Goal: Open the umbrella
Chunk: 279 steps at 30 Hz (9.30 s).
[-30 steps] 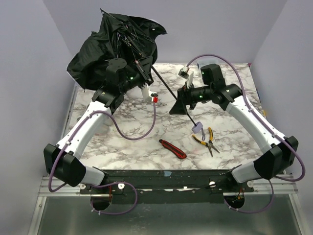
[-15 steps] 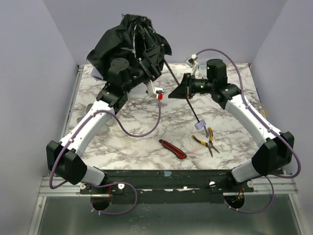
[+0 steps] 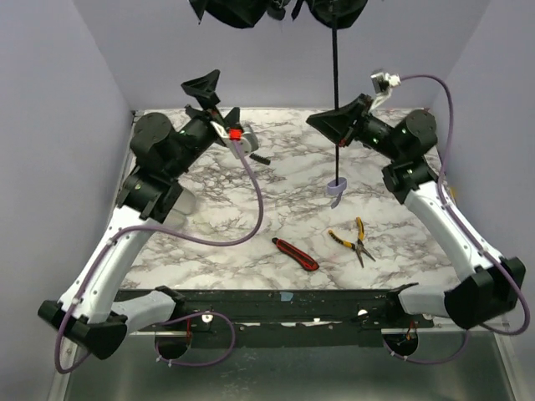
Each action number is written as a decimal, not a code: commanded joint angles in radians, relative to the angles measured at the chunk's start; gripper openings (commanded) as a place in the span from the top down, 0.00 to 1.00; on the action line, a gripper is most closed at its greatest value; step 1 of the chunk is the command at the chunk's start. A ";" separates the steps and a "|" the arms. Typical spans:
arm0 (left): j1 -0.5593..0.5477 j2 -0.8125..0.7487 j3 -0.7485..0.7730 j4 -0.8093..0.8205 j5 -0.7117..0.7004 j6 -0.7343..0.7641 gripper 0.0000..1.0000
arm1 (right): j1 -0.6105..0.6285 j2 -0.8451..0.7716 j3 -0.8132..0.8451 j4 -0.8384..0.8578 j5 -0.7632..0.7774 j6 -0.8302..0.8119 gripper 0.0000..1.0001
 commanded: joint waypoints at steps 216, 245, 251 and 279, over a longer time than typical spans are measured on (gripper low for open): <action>0.173 0.412 0.266 0.588 -0.222 0.865 0.86 | 0.194 -0.285 -0.441 -1.038 0.137 -1.060 1.00; 0.357 0.509 0.413 0.597 -0.265 0.854 0.75 | 0.194 -0.313 -0.411 -1.038 0.173 -1.092 1.00; 0.391 0.536 0.455 0.595 -0.292 0.850 0.75 | 0.194 -0.316 -0.430 -1.076 0.195 -1.130 1.00; 0.166 0.245 -0.056 0.266 0.201 0.768 0.48 | 0.195 -0.211 -0.191 -0.554 0.036 -0.628 1.00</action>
